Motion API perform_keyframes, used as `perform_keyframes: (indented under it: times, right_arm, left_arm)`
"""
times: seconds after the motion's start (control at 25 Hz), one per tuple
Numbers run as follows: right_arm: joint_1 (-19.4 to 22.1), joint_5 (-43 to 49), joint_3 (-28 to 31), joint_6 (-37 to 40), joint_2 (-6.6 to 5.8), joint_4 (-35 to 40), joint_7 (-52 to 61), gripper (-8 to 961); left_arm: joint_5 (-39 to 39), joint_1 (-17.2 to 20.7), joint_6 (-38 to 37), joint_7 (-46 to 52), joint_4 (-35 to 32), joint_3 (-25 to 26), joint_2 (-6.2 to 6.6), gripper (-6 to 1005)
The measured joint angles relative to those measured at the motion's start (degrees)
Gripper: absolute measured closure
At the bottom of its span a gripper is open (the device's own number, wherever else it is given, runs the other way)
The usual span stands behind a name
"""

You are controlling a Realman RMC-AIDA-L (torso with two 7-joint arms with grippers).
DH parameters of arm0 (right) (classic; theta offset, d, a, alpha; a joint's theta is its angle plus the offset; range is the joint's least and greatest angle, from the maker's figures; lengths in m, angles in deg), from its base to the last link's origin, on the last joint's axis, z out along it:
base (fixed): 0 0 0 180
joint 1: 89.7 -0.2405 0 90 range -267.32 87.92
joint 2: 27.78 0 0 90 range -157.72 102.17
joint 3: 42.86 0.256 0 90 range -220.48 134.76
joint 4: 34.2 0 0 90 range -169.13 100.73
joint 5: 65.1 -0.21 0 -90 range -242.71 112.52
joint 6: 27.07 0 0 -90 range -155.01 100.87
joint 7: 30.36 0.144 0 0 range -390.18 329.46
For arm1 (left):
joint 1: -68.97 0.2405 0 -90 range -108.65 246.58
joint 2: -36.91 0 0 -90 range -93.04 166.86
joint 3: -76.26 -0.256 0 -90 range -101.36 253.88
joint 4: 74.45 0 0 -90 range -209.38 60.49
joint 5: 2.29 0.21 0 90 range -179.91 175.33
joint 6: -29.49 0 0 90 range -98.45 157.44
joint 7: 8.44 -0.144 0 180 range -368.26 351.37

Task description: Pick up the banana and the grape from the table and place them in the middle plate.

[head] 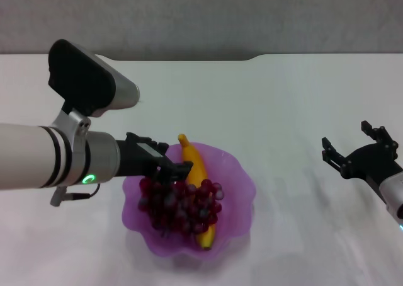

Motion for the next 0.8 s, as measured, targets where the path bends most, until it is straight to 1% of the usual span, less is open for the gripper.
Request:
perform_keyframes:
  times: [0.04,0.12,0.2,0.24,0.44,0.48,0.6,0.64,0.72,0.76,0.8]
  right_arm:
    - [0.01,0.0,0.04,0.0,0.0,0.05,0.0,62]
    - [0.12,0.0,0.22,0.05,0.0,0.13,0.02,62]
    - [0.25,-0.01,0.42,0.23,0.0,0.19,0.06,61]
    - [0.25,0.0,0.42,0.24,0.0,0.22,0.08,61]
    - [0.24,0.08,0.01,0.82,0.0,0.09,0.1,61]
    - [0.3,0.1,0.04,1.07,0.0,0.0,0.1,61]
    - [0.39,-0.01,0.4,1.46,0.0,-0.03,0.27,62]
    - [0.41,-0.05,0.51,1.47,0.0,0.02,0.5,62]
    - [0.46,-0.1,0.54,1.47,0.0,0.17,1.38,62]
    - [0.46,-0.11,0.48,1.47,0.0,0.2,1.79,62]
    - [0.47,-0.1,0.4,1.47,0.0,0.21,1.9,61]
  left_arm:
    - [0.51,0.16,-0.76,0.4,-0.18,0.33,0.01,609]
    - [0.7,0.51,-2.37,0.61,-0.2,0.92,0.01,491]
    - [0.59,1.56,-5.99,0.66,-0.18,1.23,0.01,373]
    - [0.53,2.11,-7.5,0.66,-0.17,1.27,0.01,340]
    - [0.08,7.83,-23.11,0.14,0.54,0.92,0.01,177]
    - [-0.1,8.78,-25.43,0.08,0.9,0.73,0.01,162]
    - [-2.28,11.02,-36.13,0.03,3.99,-1.06,0.01,133]
    - [-3.16,11.41,-40.29,0.0,5.86,-2.2,0.03,133]
    - [-4.55,11.53,-50.93,0.07,11.3,-5.57,0.05,133]
    - [-4.72,11.48,-53.73,0.15,12.81,-6.54,0.05,133]
    - [-4.84,11.35,-58.18,0.42,15.05,-8.15,0.04,134]
